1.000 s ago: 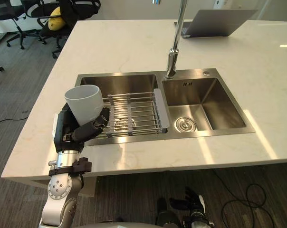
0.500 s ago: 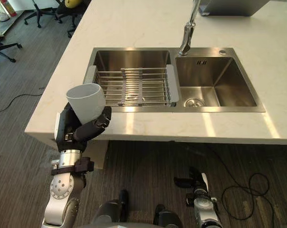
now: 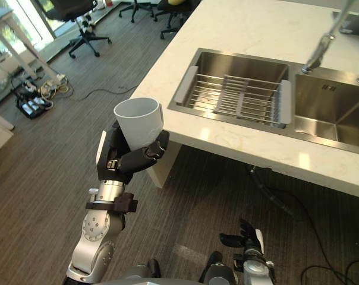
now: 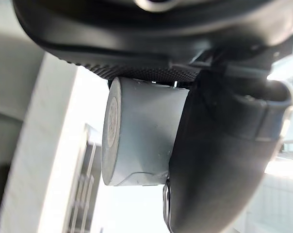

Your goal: Walk over to the sink, pick up the cup, carry it to the dishwasher, place the cup inside the dishwasher, then close the dishwasher door

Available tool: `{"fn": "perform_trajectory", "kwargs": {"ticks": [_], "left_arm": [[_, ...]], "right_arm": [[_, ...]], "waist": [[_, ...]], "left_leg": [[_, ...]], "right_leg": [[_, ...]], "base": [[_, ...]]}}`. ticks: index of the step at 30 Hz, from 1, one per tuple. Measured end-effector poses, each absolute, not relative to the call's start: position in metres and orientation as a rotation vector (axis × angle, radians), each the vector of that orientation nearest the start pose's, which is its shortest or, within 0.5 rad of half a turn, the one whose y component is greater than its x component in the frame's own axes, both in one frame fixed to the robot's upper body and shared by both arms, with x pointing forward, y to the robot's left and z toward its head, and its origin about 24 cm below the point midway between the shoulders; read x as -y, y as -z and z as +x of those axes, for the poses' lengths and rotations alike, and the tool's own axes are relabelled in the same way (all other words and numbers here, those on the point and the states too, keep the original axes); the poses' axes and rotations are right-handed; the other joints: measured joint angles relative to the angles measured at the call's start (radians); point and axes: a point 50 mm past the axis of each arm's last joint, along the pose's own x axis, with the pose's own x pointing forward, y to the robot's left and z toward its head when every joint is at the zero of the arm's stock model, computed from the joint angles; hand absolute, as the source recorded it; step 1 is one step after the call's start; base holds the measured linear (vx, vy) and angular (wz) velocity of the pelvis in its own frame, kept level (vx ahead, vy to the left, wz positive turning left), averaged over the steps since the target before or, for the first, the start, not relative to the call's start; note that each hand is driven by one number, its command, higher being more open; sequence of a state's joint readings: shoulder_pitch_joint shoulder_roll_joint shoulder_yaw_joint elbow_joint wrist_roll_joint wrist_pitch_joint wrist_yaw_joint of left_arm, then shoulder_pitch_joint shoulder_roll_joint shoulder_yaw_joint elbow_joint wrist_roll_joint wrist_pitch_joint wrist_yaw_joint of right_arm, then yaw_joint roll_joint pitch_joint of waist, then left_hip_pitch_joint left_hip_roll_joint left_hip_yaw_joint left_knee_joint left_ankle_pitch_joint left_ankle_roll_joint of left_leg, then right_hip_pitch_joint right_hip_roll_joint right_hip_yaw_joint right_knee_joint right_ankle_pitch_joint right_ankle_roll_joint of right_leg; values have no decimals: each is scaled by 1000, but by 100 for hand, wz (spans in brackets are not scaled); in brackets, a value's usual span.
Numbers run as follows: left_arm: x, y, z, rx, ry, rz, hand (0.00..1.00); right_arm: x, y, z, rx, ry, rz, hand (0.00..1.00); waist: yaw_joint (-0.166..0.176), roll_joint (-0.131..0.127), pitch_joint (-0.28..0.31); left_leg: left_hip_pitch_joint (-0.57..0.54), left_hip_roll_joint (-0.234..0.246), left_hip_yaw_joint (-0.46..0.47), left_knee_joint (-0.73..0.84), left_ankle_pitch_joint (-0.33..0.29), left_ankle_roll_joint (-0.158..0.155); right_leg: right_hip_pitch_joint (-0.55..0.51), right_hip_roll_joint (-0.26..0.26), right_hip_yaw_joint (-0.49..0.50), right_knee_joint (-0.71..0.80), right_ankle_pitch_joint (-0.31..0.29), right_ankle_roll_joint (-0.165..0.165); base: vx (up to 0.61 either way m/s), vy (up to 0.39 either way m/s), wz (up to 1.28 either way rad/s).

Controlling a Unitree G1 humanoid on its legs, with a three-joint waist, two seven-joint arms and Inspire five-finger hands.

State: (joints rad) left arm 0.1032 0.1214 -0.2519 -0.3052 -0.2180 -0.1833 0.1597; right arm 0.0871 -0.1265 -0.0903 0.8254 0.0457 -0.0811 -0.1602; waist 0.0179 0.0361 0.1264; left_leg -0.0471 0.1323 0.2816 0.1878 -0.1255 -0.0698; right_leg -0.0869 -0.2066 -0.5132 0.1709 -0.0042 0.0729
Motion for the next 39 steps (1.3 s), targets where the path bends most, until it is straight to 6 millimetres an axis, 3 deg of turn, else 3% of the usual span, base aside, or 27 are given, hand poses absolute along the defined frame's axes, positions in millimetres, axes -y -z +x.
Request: {"fn": "perform_trajectory", "kwargs": {"ticks": [3, 7, 9, 12, 14, 16, 17, 18, 19, 22, 23, 24, 25, 28, 31, 33, 34, 35, 39], "left_arm": [[-124, -96, 222, 311, 70, -192, 30], [-124, -94, 220, 303, 65, -198, 30], [-124, -89, 215, 278, 53, -211, 30], [-125, -80, 205, 232, 23, -235, 30], [-127, -75, 199, 209, 6, -238, 30], [-127, -79, 198, 216, 11, -236, 30], [-127, -80, 198, 220, 10, -238, 30], [-129, -80, 198, 221, -1, -235, 30], [-133, -82, 199, 231, -24, -233, 30], [-133, -81, 199, 228, -46, -244, 30], [-134, -81, 198, 228, -47, -245, 30], [-132, -81, 198, 227, -49, -257, 30], [-130, -80, 194, 218, -62, -279, 30], [-125, -89, 190, 252, -42, -325, 30], [-127, -96, 188, 281, -40, -360, 30], [-129, -99, 188, 305, -38, -378, 30], [-129, -99, 188, 310, -40, -381, 30], [-131, -98, 190, 310, -39, -370, 30], [-135, -84, 197, 249, -41, -333, 30]], "right_arm": [[216, 128, 144, -809, 319, -96, 90], [214, 126, 152, -792, 305, -99, 90], [213, 124, 157, -779, 297, -103, 90], [213, 123, 156, -780, 295, -107, 90], [214, 121, 158, -770, 293, -113, 90], [214, 117, 161, -741, 291, -115, 90], [215, 115, 161, -733, 292, -116, 90], [212, 113, 161, -719, 284, -109, 90], [204, 110, 163, -695, 257, -102, 90], [197, 101, 160, -639, 250, -75, 90], [196, 98, 159, -624, 253, -71, 90], [195, 93, 157, -596, 246, -73, 90], [194, 88, 160, -571, 226, -83, 90], [189, 71, 168, -477, 200, -82, 90], [182, 62, 173, -428, 182, -64, 90], [183, 67, 166, -447, 253, -15, 90], [185, 69, 163, -456, 276, -11, 90], [189, 79, 159, -511, 280, -20, 90], [190, 91, 151, -569, 335, 13, 90]], "waist": [[3, -15, -9], [9, -16, -10], [12, -16, -9], [9, -24, -5], [7, -25, -5], [-8, -38, -2], [-9, -38, -3], [-6, -26, -4], [-13, -28, -5], [-16, -33, -8], [-14, -39, -11], [-14, -38, -15], [-7, -10, -30], [-3, 7, -38], [4, -1, -35], [7, 6, -40], [3, 10, -43], [-4, -4, -52], [-5, -27, -50]], "left_leg": [[2, -25, 0, 8, -1, 3], [0, -30, 4, 17, -10, 18], [-9, -24, 8, 48, -48, 38], [-16, -37, -14, 134, -136, 38], [-23, -64, -61, 181, -176, 51], [-31, -115, -146, 183, -179, 69], [-28, -119, -171, 185, -180, 75], [-26, -117, -220, 188, -181, 80], [-26, -114, -278, 191, -184, 81], [-22, -130, -402, 221, -187, 66], [-22, -139, -418, 233, -195, 53], [-24, -145, -446, 272, -221, 15], [-29, -111, -442, 292, -227, -7], [-64, -43, -333, 383, -188, -68], [-121, 44, -152, 555, -157, -32], [-150, 112, -26, 491, -173, 33], [-158, 122, -6, 440, -134, 40], [-155, 100, 31, 387, -132, 39], [-122, 52, 24, 298, -132, 40]], "right_leg": [[20, -17, 2, -30, 21, 14], [22, -15, 9, -41, 28, 17], [-7, -27, 24, 26, -12, 18], [-44, -93, 39, 207, -124, 15], [-59, -136, 83, 323, -164, -19], [-94, -158, 238, 439, -158, -34], [-127, -157, 286, 503, -150, -73], [-162, -99, 387, 541, -224, -52], [-181, -22, 464, 537, -270, -55], [-240, 108, 569, 475, -290, -47], [-239, 108, 570, 439, -280, -44], [-225, 100, 544, 417, -265, -5], [-195, 110, 491, 404, -272, -18], [-93, 123, 404, 325, -280, -34], [11, 130, 357, 251, -283, -48], [57, 119, 306, 220, -283, -47], [59, 118, 294, 220, -283, -45], [60, 100, 275, 190, -273, -27], [105, 82, 221, 133, -255, -4]], "base": [[24, 133, 11], [5, 34, -6], [4, 8, -12], [5, 18, 12], [66, 57, 59], [89, 92, 114], [182, 25, 120], [178, -41, 118], [185, -70, 122], [224, -155, 134], [316, -250, 150], [295, -234, 113], [291, -223, 102], [242, -186, 76], [166, -86, 50], [123, 41, 57], [107, 128, 70], [83, 130, 59], [45, 89, 48]]}}
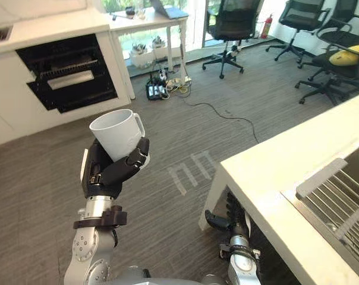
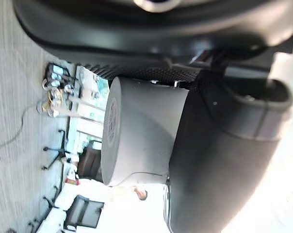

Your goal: Walk over to the sink, pick up the cup, carry it to the dishwasher, place the cup inside the dishwasher, then close the dishwasher door

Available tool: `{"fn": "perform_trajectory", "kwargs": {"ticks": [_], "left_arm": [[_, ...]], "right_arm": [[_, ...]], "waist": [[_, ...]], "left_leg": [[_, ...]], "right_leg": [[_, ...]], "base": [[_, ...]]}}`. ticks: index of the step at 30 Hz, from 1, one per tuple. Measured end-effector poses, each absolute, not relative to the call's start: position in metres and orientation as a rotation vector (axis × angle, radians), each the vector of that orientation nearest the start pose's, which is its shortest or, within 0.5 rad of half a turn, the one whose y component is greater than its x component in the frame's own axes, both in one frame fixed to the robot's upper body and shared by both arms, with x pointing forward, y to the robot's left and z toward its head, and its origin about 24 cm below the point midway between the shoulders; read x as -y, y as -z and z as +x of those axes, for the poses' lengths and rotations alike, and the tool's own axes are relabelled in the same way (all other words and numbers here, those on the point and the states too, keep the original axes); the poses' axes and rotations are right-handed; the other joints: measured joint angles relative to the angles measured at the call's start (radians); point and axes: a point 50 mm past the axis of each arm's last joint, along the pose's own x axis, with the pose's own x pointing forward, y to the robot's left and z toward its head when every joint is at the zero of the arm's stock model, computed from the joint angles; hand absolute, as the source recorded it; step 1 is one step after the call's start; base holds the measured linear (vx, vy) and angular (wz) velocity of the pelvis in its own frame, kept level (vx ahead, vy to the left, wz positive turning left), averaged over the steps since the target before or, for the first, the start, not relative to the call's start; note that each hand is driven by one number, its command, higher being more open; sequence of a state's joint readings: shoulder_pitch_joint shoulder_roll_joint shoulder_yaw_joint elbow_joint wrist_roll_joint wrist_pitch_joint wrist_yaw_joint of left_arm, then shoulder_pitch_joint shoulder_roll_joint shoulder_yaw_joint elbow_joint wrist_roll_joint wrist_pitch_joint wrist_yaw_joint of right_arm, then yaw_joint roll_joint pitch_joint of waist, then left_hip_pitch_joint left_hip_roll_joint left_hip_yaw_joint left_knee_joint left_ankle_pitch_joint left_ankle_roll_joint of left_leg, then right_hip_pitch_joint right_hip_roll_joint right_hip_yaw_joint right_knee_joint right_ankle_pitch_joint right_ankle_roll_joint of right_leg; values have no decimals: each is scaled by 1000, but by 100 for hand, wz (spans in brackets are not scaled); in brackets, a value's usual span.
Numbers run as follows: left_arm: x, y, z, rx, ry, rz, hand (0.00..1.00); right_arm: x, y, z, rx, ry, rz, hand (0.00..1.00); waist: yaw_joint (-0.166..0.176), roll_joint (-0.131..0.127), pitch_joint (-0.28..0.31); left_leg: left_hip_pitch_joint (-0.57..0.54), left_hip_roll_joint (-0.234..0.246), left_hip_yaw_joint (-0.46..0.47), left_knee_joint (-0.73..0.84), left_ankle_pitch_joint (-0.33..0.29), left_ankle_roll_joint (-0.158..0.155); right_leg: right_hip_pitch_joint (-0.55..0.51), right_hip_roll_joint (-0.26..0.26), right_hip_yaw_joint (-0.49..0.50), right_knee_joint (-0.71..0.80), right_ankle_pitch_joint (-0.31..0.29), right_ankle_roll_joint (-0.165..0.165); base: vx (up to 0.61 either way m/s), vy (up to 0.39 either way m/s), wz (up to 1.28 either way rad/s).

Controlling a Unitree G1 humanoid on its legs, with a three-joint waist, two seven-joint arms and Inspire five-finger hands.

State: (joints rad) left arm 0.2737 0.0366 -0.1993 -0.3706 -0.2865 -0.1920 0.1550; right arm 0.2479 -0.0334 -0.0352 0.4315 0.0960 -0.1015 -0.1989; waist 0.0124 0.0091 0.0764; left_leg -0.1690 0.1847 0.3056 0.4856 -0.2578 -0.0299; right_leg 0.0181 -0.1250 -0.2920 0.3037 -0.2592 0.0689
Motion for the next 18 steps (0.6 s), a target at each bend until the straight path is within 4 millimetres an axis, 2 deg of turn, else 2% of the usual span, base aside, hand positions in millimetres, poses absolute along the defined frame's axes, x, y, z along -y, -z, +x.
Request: {"fn": "perform_trajectory", "kwargs": {"ticks": [2, 4, 7, 11, 13, 14, 15, 16, 17, 18], "left_arm": [[-136, -72, 196, 190, -44, -324, 30], [-133, -67, 196, 164, -24, -316, 30], [-127, -67, 196, 162, 6, -324, 30], [-123, -68, 196, 167, 32, -328, 30], [-123, -69, 197, 173, 40, -324, 30], [-124, -69, 198, 175, 42, -320, 30], [-124, -69, 198, 176, 44, -315, 30], [-125, -69, 198, 176, 39, -312, 30], [-127, -71, 200, 185, 28, -310, 30], [-129, -71, 200, 186, 19, -305, 30]], "right_arm": [[192, 96, 146, -598, 340, 5, 90], [190, 100, 144, -621, 328, 6, 90], [186, 104, 145, -639, 296, 11, 90], [175, 105, 153, -644, 208, -4, 90], [160, 105, 156, -641, 130, 0, 90], [156, 105, 157, -638, 113, 4, 90], [151, 103, 160, -632, 85, 4, 90], [146, 103, 161, -628, 68, 6, 90], [137, 101, 165, -615, 27, 6, 90], [130, 99, 168, -605, -6, 6, 90]], "waist": [[-1, -7, -4], [-4, -20, -12], [-4, -22, -14], [-12, -30, -2], [-17, -45, 7], [-18, -48, 10], [-28, -40, 22], [-31, -33, 26], [-28, -40, 29], [-25, -42, 29]], "left_leg": [[34, -21, -6, -43, 6, 6], [56, -55, -13, -114, 47, 8], [60, -91, -10, -181, 92, 11], [102, -141, -11, -260, 134, 31], [112, -175, -57, -274, 136, 52], [112, -185, -76, -277, 141, 60], [114, -190, -123, -284, 153, 68], [109, -189, -147, -288, 159, 70], [97, -191, -183, -289, 168, 74], [81, -201, -215, -288, 175, 70]], "right_leg": [[30, -7, -7, -15, 5, 2], [27, -28, -8, -12, 9, -2], [-9, -56, -6, 21, 12, -5], [-56, -108, 19, 138, 6, -15], [-87, -119, 120, 251, 9, -25], [-103, -116, 161, 287, 16, -40], [-140, -76, 254, 333, -15, -85], [-144, -42, 297, 307, -37, -76], [-159, 12, 365, 260, -56, -71], [-176, 50, 409, 209, -51, -61]], "base": [[24, 37, 25], [-19, 6, 20], [-84, 10, 9], [-91, 49, 9], [-95, 72, 59], [-51, 52, 95], [-31, 25, 87], [-36, 3, 111], [-46, -22, 106], [-34, -36, 106]]}}
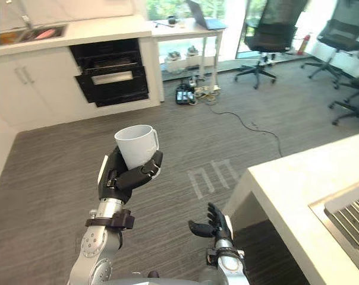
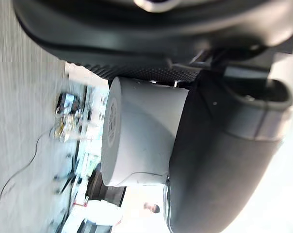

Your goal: Walk over to the sink, pick up the cup, carry it to the dishwasher, place the cup inside the dishwasher, then close the dishwasher door

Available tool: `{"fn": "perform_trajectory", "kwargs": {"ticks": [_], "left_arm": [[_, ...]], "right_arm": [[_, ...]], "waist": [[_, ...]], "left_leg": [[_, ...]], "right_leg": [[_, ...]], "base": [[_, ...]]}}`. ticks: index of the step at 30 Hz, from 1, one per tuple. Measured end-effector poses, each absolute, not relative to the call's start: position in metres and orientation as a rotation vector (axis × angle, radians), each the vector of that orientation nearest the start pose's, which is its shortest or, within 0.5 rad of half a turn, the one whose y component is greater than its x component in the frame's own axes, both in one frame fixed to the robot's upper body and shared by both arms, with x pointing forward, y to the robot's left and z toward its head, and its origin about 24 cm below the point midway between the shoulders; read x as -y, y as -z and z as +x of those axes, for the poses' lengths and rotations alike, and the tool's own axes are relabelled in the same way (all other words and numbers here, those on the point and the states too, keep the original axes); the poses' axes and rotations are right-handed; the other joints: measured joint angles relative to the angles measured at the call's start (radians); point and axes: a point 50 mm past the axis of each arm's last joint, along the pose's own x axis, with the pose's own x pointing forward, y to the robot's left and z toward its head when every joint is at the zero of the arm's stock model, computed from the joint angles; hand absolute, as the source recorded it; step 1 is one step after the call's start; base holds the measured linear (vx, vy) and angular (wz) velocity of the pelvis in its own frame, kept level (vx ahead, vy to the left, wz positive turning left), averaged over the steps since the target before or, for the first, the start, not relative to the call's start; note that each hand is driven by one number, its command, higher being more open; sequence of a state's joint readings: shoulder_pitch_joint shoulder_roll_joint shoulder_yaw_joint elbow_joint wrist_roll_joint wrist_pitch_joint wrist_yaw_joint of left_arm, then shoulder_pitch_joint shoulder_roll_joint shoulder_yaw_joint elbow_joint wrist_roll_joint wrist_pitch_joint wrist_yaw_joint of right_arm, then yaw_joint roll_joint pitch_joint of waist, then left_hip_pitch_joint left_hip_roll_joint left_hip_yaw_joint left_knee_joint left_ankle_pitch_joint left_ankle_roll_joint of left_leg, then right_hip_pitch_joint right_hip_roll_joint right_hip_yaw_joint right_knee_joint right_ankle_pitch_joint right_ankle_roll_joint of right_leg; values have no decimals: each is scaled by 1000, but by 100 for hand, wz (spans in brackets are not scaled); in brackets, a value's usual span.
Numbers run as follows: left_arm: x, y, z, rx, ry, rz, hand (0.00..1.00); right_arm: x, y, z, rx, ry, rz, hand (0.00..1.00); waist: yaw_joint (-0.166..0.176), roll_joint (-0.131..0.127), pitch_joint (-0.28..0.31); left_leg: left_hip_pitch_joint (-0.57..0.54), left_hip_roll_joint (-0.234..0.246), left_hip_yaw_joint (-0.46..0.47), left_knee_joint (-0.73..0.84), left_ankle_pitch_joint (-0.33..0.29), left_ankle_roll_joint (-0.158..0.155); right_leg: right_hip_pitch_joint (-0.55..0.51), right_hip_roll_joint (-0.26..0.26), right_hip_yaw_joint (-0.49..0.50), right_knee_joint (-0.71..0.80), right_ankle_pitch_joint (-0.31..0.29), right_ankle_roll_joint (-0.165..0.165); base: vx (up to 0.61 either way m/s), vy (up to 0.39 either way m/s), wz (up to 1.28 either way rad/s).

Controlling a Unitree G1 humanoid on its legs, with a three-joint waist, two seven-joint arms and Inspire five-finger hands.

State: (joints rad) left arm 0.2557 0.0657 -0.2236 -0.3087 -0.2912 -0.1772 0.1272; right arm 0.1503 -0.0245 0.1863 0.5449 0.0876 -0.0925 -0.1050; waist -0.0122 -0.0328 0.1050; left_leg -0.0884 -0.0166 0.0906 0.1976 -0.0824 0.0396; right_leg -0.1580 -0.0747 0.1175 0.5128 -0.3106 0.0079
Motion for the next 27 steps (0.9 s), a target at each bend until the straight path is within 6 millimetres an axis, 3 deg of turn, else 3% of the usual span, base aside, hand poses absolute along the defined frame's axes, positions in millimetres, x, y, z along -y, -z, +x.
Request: {"fn": "perform_trajectory", "kwargs": {"ticks": [1, 2, 6, 10, 12, 16, 19, 24, 26, 27], "left_arm": [[-130, -71, 200, 185, 18, -300, 30], [-131, -70, 200, 180, 23, -290, 30], [-130, -67, 197, 164, 11, -308, 30], [-131, -63, 193, 148, 20, -304, 30], [-133, -61, 191, 131, 24, -288, 30], [-134, -59, 191, 120, 32, -281, 30], [-136, -58, 189, 112, 22, -279, 30], [-149, -52, 184, 90, -31, -261, 30], [-151, -50, 184, 81, -32, -253, 30], [-150, -49, 184, 73, -27, -253, 30]], "right_arm": [[127, 98, 170, -599, -17, 8, 90], [124, 96, 172, -589, -29, 8, 90], [127, 91, 178, -560, -29, 0, 90], [132, 76, 190, -483, -14, -1, 90], [137, 76, 190, -479, 9, 1, 90], [152, 77, 189, -485, 58, -20, 90], [166, 75, 191, -477, 97, -57, 90], [169, 71, 197, -455, 98, -88, 90], [171, 73, 194, -468, 102, -100, 90], [172, 74, 192, -478, 109, -103, 90]], "waist": [[-1, -3, -2], [-5, -19, -8], [23, 13, -9], [32, 6, -14], [48, 0, -22], [41, -6, -30], [40, -5, -30], [46, -2, -32], [37, -1, -35], [30, 3, -37]], "left_leg": [[-8, -9, -16, 3, 4, -2], [-17, -35, -49, 17, 5, -7], [-28, -30, -116, 25, 14, -34], [-38, -22, -175, 8, 13, -50], [-21, -26, -178, -29, 30, -48], [-12, -51, -218, -58, 57, -59], [-3, -51, -150, -66, 74, -63], [4, -37, -102, -121, 98, -53], [15, -1, 11, -143, 84, -46], [27, 8, 50, -166, 107, -43]], "right_leg": [[0, 11, 15, -36, 5, 7], [8, 9, 24, -65, 48, 30], [63, -4, -76, -115, 66, 29], [127, 5, -151, -212, 90, 20], [141, 0, -154, -237, 92, 22], [187, -14, -219, -289, 95, 28], [222, -22, -239, -291, 95, 28], [224, -14, -228, -317, 100, 19], [224, -16, -230, -323, 107, 19], [224, -16, -228, -324, 109, 23]], "base": [[7, -88, 115], [74, -102, 115], [96, -63, 78], [106, -59, 50], [138, -32, 17], [126, -23, 47], [26, 26, 59], [-80, 0, 6], [-122, -12, 3], [-66, 0, 1]]}}
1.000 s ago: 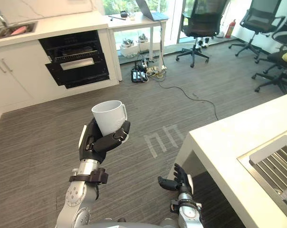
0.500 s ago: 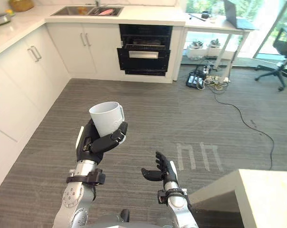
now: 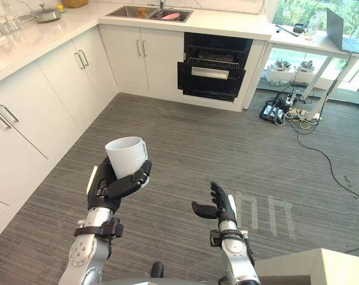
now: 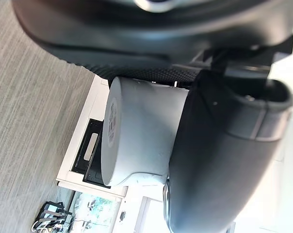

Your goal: Walk over to the sink, pick up the cup, carry it to the dishwasher, place the cup inside the dishwasher, then close the dishwasher door

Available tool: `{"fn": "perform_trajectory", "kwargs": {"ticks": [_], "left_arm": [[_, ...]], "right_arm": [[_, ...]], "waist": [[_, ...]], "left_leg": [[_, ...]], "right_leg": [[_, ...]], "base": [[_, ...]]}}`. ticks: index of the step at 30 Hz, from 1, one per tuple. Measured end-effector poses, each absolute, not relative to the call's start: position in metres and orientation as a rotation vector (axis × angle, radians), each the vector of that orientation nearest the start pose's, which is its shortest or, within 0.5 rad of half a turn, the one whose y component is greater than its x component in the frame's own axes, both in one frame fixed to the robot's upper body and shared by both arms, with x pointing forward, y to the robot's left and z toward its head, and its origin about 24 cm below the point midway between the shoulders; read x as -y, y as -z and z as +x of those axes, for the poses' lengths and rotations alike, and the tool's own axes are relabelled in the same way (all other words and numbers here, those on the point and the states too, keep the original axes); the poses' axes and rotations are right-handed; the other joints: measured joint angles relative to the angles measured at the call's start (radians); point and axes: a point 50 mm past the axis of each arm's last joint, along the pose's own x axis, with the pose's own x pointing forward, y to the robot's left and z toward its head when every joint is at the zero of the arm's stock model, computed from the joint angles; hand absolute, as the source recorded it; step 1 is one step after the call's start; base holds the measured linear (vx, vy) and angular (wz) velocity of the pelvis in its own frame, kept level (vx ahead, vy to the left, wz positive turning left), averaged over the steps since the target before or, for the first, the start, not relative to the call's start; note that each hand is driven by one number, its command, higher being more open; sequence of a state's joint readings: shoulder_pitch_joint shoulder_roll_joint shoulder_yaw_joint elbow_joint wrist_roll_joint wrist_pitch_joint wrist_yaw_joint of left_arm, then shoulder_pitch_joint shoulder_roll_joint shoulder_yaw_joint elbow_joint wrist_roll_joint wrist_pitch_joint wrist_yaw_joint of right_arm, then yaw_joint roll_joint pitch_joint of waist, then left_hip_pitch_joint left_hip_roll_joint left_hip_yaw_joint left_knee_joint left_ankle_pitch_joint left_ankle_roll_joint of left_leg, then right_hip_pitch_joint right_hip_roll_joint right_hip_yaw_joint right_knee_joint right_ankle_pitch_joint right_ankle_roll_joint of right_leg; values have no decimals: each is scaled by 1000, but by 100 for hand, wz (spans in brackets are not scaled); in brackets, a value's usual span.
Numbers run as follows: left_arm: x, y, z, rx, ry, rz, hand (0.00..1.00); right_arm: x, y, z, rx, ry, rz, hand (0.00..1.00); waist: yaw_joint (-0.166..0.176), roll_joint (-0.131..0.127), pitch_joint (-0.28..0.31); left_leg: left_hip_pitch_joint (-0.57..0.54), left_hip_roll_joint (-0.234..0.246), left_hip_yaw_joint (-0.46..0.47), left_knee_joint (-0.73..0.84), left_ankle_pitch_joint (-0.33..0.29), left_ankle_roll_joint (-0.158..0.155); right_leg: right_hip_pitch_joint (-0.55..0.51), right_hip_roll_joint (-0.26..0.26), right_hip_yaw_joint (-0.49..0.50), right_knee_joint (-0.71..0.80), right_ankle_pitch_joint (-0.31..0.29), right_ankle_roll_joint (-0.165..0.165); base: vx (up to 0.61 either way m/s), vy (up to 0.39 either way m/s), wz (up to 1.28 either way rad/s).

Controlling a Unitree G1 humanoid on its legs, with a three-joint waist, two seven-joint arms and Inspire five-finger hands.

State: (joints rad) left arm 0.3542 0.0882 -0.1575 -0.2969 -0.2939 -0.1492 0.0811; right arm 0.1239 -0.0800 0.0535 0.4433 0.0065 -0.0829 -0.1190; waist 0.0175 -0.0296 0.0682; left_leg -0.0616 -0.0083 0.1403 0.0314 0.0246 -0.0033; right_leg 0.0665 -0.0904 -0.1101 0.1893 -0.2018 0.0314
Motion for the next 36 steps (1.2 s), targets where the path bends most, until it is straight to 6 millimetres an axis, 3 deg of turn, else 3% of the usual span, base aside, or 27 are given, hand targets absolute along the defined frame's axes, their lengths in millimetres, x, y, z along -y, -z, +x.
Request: {"fn": "perform_trajectory", "kwargs": {"ticks": [3, 4, 10, 16, 23, 26, 29, 34, 36], "left_arm": [[-151, -47, 184, 67, -22, -243, 30], [-147, -38, 189, 27, -12, -254, 30], [-147, -38, 189, 28, -15, -259, 30], [-135, -38, 201, 32, 8, -280, 30], [-135, -40, 205, 39, -60, -317, 30], [-139, -42, 205, 50, -77, -316, 30], [-140, -42, 205, 51, -85, -315, 30], [-147, -42, 200, 48, -120, -305, 30], [-151, -44, 196, 56, -137, -305, 30]], "right_arm": [[172, 76, 190, -489, 111, -100, 90], [187, 83, 179, -536, 163, -108, 90], [186, 83, 179, -536, 162, -105, 90], [193, 94, 156, -610, 209, -119, 90], [205, 76, 173, -518, 288, -171, 90], [210, 66, 182, -468, 306, -195, 90], [213, 63, 185, -454, 328, -195, 90], [207, 57, 197, -415, 328, -182, 90], [204, 51, 205, -385, 321, -179, 90]], "waist": [[-12, -1, -2], [-59, 46, -34], [-59, 46, -33], [-77, 48, -32], [-81, 65, -15], [-57, 71, -6], [-56, 75, 0], [-28, 72, 14], [-17, 62, 21]], "left_leg": [[23, -3, 12, -52, 40, 4], [58, 11, 18, -118, 91, 3], [54, 20, 39, -117, 91, 2], [7, 34, 9, -89, 86, -9], [-86, 51, 3, 10, 66, -36], [-123, 55, -19, 64, 37, -43], [-184, 102, 69, 194, -40, -16], [-221, 99, 106, 314, -131, 12], [-237, 85, 117, 398, -209, 33]], "right_leg": [[-1, 1, 17, -11, 9, 9], [8, 24, 24, -31, 19, 1], [-11, 31, 46, -32, 20, -2], [-20, 42, 1, -63, 28, -14], [-48, 55, -56, -33, 24, -33], [-48, 58, -93, -27, 12, -41], [-43, 50, -148, 2, -18, -35], [-52, 9, -153, 56, -81, 7], [-50, -25, -147, 95, -123, 34]], "base": [[-33, 25, -12], [-5, 7, -4], [1, -3, -9], [4, -37, 13], [2, -46, 21], [-61, -27, 35], [-12, 20, 52], [68, 101, 9], [205, 189, -5]]}}
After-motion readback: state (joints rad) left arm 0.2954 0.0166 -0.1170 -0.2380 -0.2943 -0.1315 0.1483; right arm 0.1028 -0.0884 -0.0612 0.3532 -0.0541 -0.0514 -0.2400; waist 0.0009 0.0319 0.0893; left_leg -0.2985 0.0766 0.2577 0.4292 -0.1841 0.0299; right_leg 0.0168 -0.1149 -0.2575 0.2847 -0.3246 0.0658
